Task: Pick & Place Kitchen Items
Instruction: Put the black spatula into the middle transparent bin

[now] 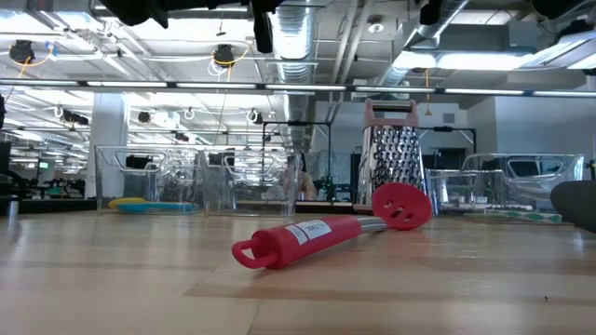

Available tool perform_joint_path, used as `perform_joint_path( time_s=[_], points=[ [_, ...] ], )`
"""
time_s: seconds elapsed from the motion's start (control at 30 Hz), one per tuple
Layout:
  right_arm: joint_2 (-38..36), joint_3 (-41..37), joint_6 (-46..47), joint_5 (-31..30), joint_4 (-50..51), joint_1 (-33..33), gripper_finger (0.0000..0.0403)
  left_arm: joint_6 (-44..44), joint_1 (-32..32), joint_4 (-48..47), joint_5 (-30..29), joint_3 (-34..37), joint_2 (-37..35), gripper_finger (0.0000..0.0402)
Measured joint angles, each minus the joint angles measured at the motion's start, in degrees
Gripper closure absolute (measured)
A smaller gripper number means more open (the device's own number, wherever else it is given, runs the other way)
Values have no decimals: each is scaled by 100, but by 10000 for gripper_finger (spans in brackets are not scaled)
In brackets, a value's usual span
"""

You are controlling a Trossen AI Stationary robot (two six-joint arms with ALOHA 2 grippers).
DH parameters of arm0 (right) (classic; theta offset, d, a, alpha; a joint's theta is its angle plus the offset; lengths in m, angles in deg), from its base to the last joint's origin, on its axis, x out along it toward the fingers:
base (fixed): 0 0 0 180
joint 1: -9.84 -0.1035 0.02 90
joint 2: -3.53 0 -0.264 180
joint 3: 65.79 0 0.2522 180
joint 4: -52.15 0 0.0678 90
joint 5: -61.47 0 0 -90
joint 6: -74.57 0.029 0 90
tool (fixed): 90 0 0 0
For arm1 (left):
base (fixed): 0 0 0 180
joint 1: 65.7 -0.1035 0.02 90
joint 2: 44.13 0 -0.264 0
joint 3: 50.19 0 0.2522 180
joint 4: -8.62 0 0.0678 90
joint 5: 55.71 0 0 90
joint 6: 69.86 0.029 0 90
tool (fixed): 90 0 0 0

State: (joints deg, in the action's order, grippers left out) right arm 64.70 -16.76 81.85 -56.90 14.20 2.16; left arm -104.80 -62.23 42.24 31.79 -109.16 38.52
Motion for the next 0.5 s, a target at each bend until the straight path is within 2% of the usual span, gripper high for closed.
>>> perform_joint_path(
  time_s=[0.13, 0.3, 0.5],
  points=[
    [0, 0, -18, -1, 2, 0, 265, 4, -19, 22, -4, 0, 0, 377],
    [0, 0, -38, -3, -2, 0, 378, 15, -60, 26, -16, 0, 0, 377],
    [2, 0, -149, 16, -107, -7, 397, 39, -61, 42, -27, -2, 0, 370]
  ],
)
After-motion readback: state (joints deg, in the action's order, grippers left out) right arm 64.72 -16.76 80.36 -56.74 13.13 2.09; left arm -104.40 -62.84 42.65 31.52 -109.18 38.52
